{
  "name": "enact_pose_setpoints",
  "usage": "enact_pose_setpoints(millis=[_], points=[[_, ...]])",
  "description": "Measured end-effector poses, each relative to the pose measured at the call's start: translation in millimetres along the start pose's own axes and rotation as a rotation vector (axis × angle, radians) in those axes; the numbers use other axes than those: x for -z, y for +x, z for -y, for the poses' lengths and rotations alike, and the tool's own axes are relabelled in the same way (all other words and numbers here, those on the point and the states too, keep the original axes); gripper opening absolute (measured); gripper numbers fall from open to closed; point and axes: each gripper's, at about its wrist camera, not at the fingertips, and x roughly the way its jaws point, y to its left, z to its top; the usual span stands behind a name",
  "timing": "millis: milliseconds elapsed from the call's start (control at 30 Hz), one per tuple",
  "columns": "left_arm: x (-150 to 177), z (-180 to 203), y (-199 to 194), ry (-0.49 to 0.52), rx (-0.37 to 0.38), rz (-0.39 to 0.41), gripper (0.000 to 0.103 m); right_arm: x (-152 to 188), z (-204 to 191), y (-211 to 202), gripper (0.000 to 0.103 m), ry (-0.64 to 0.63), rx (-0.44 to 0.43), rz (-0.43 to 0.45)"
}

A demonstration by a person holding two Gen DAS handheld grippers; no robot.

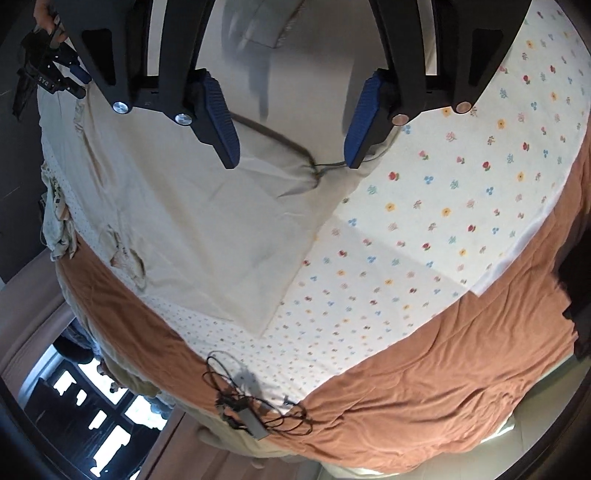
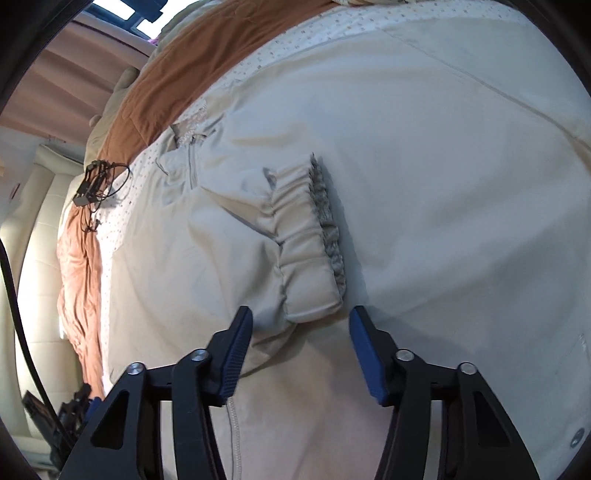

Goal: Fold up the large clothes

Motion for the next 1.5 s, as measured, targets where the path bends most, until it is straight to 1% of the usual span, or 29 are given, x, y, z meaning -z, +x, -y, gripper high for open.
enact_pose_setpoints(millis=[33, 67, 133, 233, 267, 300, 400, 533, 633, 700, 767, 800, 833, 867, 900, 933, 1000, 1067, 1167, 1233, 1367, 1433, 1500], points=[[0.0, -6.6, 4.2, -0.009, 0.001, -0.012, 0.049, 0.6, 0.7, 2.2, 0.042, 0.004, -0.006, 0.000], [0.3, -12.1, 8.0, -0.014, 0.001, -0.023, 0.047, -0.2, 1.0, 3.3, 0.038, 0.002, -0.012, 0.004], [0.9, -19.2, 14.3, -0.017, -0.001, -0.041, 0.039, -1.3, -1.0, 6.0, 0.034, -0.008, -0.019, 0.011], [-0.8, -28.4, 21.8, -0.032, -0.002, -0.053, 0.029, -4.3, -3.3, 10.9, 0.028, -0.021, -0.026, 0.022], [-2.3, -31.3, 24.5, -0.038, -0.006, -0.056, 0.026, -5.8, -3.4, 12.3, 0.027, -0.024, -0.028, 0.026], [-2.9, -34.0, 26.7, -0.045, -0.014, -0.060, 0.022, -7.5, -4.7, 13.5, 0.026, -0.028, -0.030, 0.030], [-5.1, -37.9, 32.2, -0.069, -0.014, -0.074, 0.020, -14.4, -7.4, 17.4, 0.025, -0.049, -0.033, 0.040], [-4.5, -30.9, 37.6, -0.042, -0.055, -0.075, 0.020, -26.8, -11.4, 25.0, 0.025, -0.074, -0.042, 0.037], [-6.9, -32.5, 34.1, -0.090, -0.052, -0.076, 0.021, -31.9, -17.9, 24.7, 0.025, -0.105, -0.025, 0.015], [-10.1, -34.6, 25.4, -0.138, -0.045, -0.062, 0.021, -30.5, -18.8, 15.8, 0.032, -0.099, -0.014, 0.010], [-12.4, -35.5, 12.0, -0.182, -0.039, -0.034, 0.027, -27.6, -18.8, 0.9, 0.052, -0.104, -0.004, 0.034], [-13.2, -34.9, 4.1, -0.199, -0.030, -0.015, 0.041, -26.2, -18.9, -8.3, 0.056, -0.111, -0.002, 0.050], [-13.4, -33.7, -3.7, -0.210, -0.018, 0.006, 0.063, -25.3, -18.1, -17.3, 0.061, -0.117, -0.002, 0.063], [-12.9, -30.7, -11.7, -0.214, -0.005, 0.030, 0.073, -24.6, -17.4, -26.7, 0.062, -0.121, -0.003, 0.075], [-12.4, -26.9, -20.2, -0.212, 0.009, 0.055, 0.085, -24.2, -16.0, -36.3, 0.062, -0.123, -0.008, 0.088], [-11.8, -22.1, -28.4, -0.203, 0.021, 0.077, 0.087, -24.6, -14.0, -45.3, 0.062, -0.123, -0.011, 0.101], [-10.5, -9.0, -40.6, -0.170, 0.044, 0.100, 0.087, -26.3, -8.4, -62.2, 0.066, -0.122, -0.015, 0.133], [-7.4, 5.1, -49.5, -0.124, 0.076, 0.115, 0.087, -28.5, -1.4, -78.3, 0.074, -0.132, -0.008, 0.173], [-0.8, 24.1, -59.8, -0.063, 0.100, 0.138, 0.087, -30.5, 10.7, -100.2, 0.075, -0.151, 0.018, 0.225], [2.8, 35.1, -64.3, -0.032, 0.113, 0.148, 0.087, -32.8, 22.9, -115.8, 0.075, -0.150, 0.017, 0.255], [9.4, 55.9, -73.0, -0.006, 0.133, 0.178, 0.087, -39.6, 45.6, -151.9, 0.075, -0.140, 0.034, 0.338], [11.4, 68.0, -73.5, 0.003, 0.158, 0.180, 0.087, -42.5, 54.2, -168.5, 0.075, -0.157, 0.043, 0.385], [14.4, 81.2, -70.8, 0.024, 0.177, 0.173, 0.087, -45.2, 63.2, -181.9, 0.075, -0.165, 0.073, 0.432]])
